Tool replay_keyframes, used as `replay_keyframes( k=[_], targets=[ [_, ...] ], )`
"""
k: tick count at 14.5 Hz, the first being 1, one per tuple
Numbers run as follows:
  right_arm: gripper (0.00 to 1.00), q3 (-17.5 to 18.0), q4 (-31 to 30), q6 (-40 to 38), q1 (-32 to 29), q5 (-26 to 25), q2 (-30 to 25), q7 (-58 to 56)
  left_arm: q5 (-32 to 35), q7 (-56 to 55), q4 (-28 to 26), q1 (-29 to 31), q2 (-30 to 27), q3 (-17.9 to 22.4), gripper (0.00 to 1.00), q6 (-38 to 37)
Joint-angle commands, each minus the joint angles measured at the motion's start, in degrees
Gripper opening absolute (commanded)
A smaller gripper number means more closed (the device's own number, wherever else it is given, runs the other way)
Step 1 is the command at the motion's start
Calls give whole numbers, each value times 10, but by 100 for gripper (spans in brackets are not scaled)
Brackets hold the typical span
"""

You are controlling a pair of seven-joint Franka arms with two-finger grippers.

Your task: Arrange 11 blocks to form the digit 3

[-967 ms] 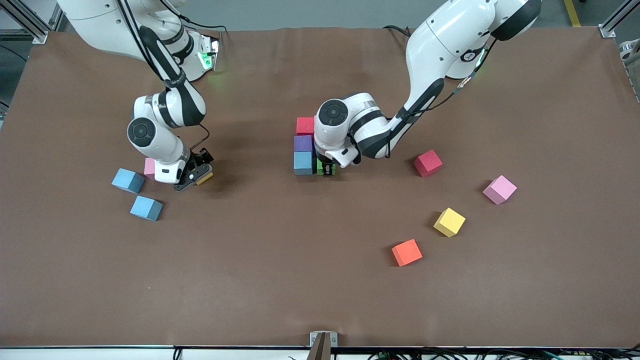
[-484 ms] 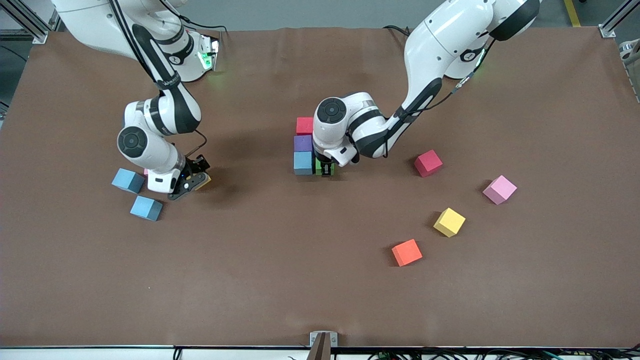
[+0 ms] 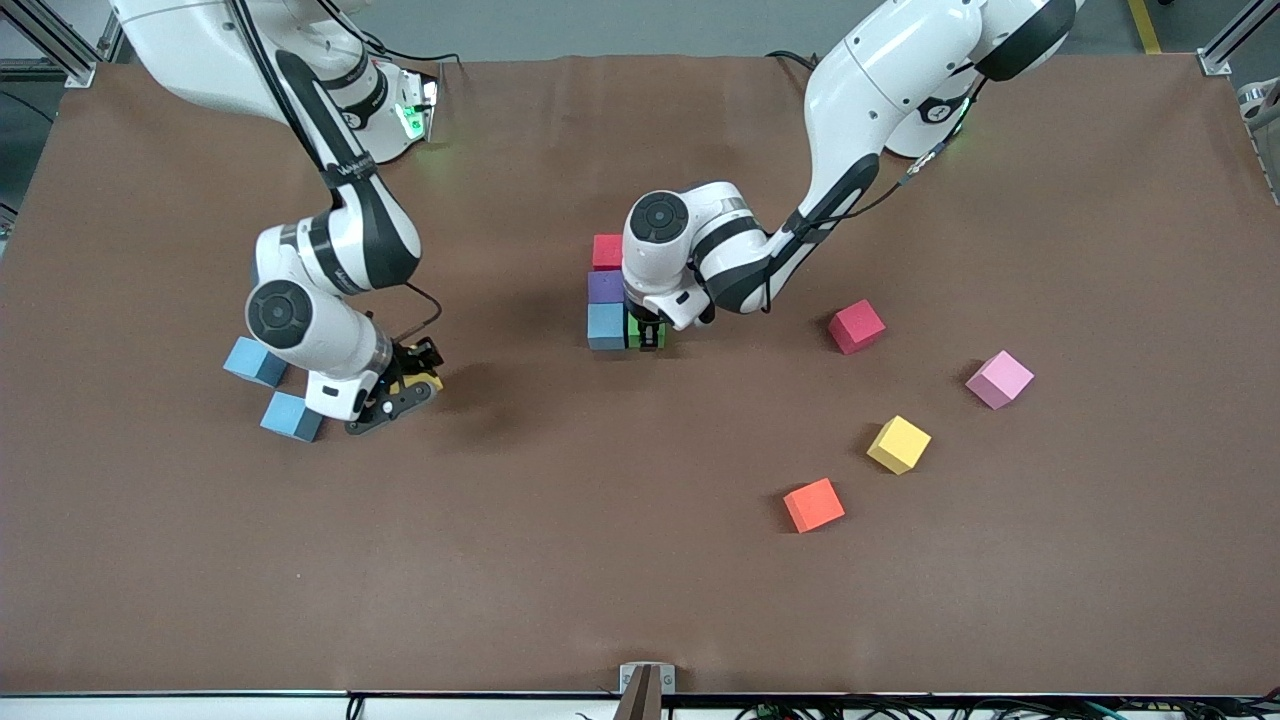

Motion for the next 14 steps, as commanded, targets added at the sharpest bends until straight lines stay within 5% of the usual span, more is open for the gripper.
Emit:
replay_keyframes(
  k=[1,9,14],
  targets=[
    [31,0,82,-42,14,-2,50,80,14,-25,8,-9,8,5,8,6],
    [31,0,201,-77,69,-3,126,216,14,-26,17,-10,17,7,8,7],
    [31,-1,240,-77,92,-2,158,265,12,-37,24,-61,19,62,8,20]
  ],
)
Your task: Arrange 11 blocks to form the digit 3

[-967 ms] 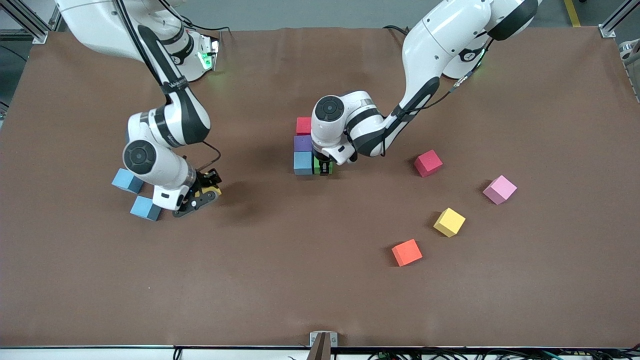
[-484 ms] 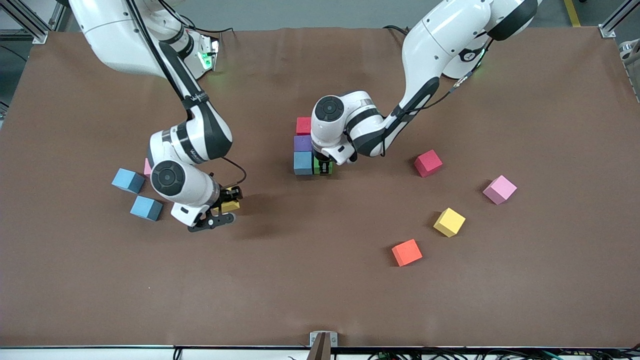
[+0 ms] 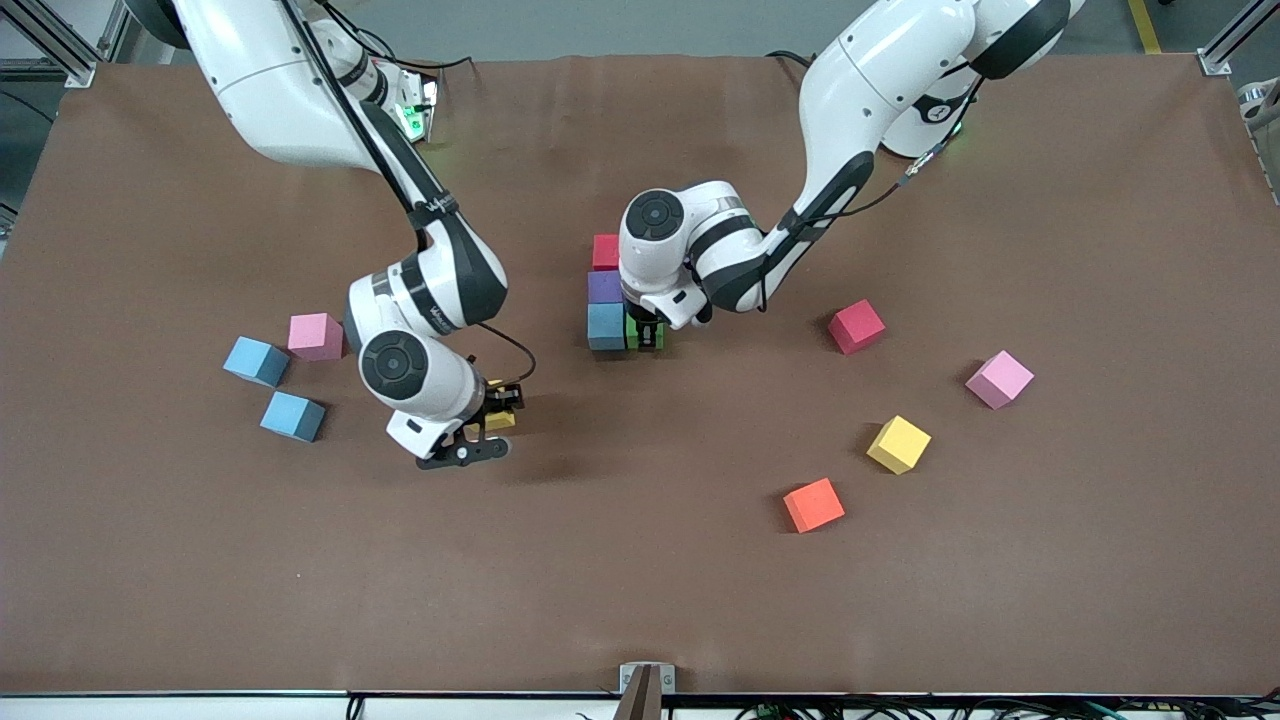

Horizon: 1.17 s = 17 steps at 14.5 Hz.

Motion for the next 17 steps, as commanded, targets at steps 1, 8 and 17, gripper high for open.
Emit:
replay_keyframes(
  k=[1,8,17],
  targets=[
    [31,-2,30,-9,7,-2,22,25,13,-32,15,-26,20,30,8,19],
    [32,-2,30,-9,6,-2,24,25,15,-30,14,-27,19,30,64,17],
    [31,-2,36,-2,29,0,36,72,15,-27,12,-29,3,28,100,-23]
  ],
)
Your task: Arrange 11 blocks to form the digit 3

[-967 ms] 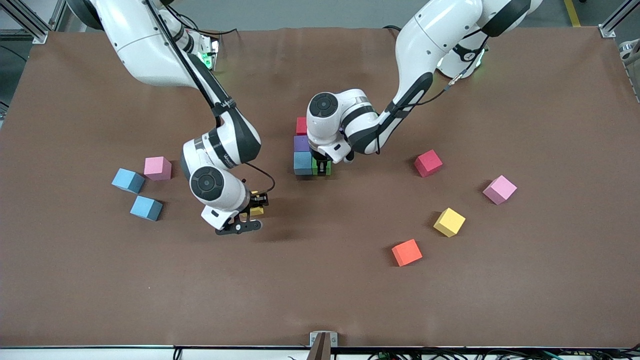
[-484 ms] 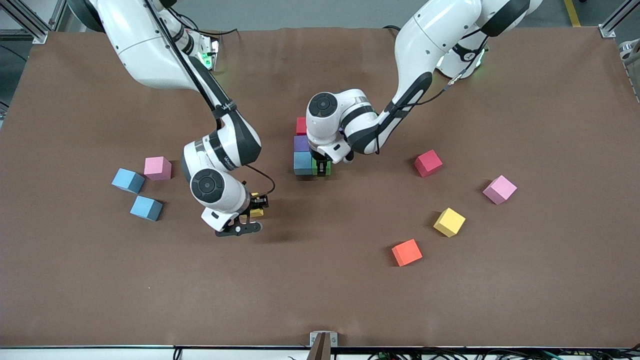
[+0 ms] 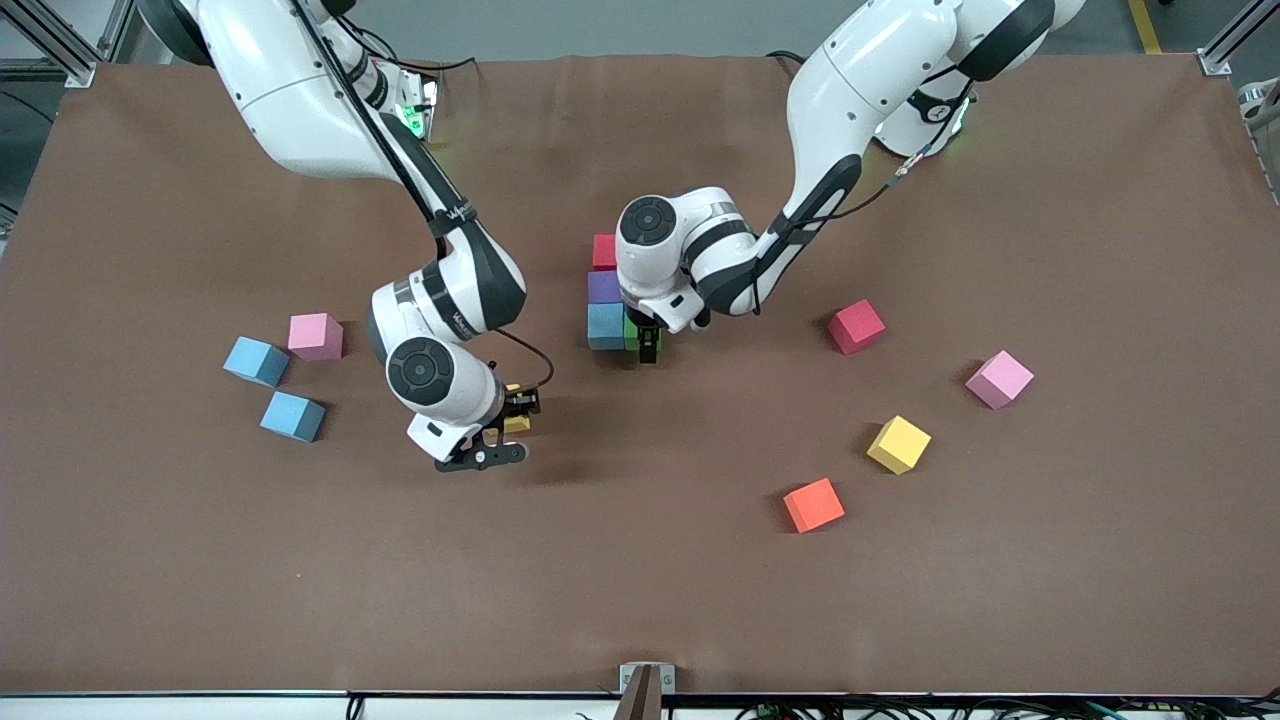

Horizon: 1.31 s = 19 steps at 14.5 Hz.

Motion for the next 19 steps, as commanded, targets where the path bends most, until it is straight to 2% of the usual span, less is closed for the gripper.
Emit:
replay_keyframes(
  k=[1,11,15,19],
  targets=[
    [32,-1,21,-2,22,0,20,47,14,-28,4,-8,-16,0,100,-40],
    [32,-1,27,35,47,1,47,78,11,-27,-1,-3,-59,-9,100,-66],
    [31,-1,27,43,47,3,47,80,7,-22,-1,2,-89,-13,100,-104],
    [31,-1,26,43,48,2,47,83,-6,47,4,32,-114,-17,100,-138]
  ],
)
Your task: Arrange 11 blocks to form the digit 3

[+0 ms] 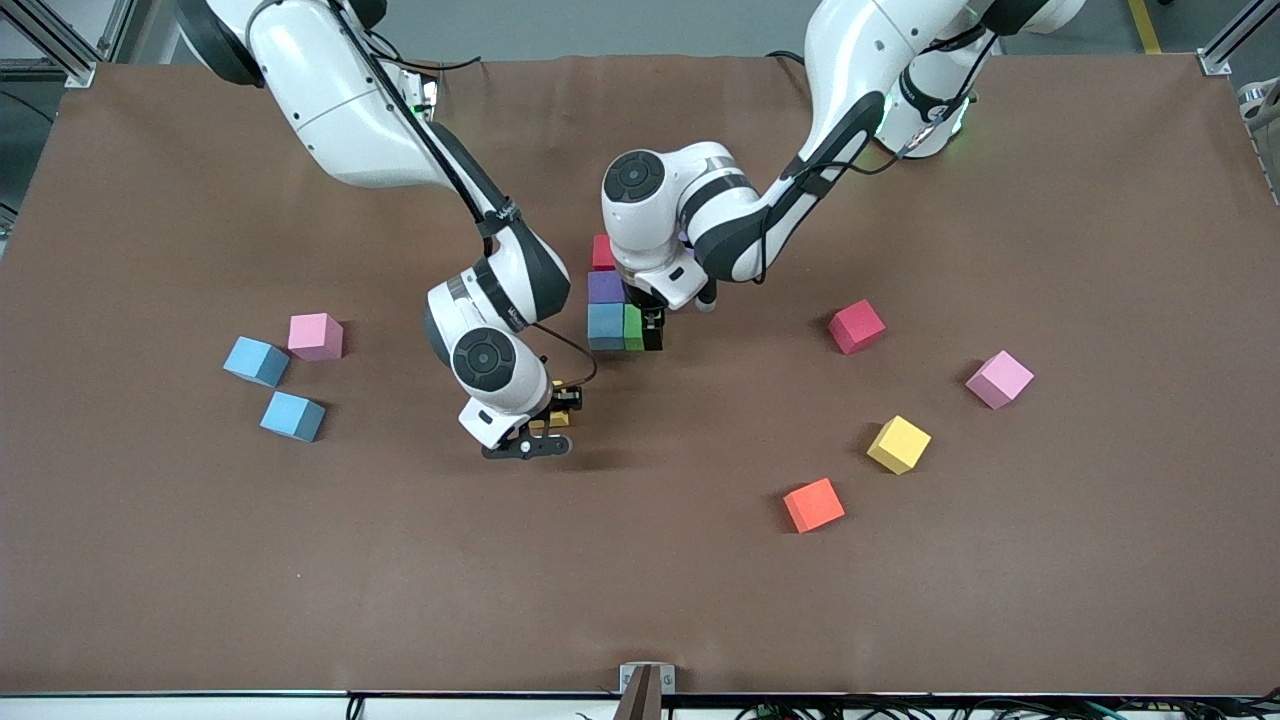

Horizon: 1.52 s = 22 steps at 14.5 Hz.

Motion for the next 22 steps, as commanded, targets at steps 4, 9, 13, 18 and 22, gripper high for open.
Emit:
replay_keyframes(
  k=[4,9,13,18,22],
  targets=[
    [31,-2,9,2,14,1,7,45,-9,183,26,103,-15,-6,100,-17],
    [31,-2,4,20,50,-2,10,98,-10,351,98,193,24,-4,100,-17],
    [31,-2,1,47,76,-5,23,131,-34,388,146,256,75,-4,100,1],
    [34,-20,-8,49,108,-5,30,131,-96,388,165,299,119,-1,100,80],
    [36,-20,-16,44,119,-4,27,132,-119,384,165,301,145,0,100,124]
  ],
)
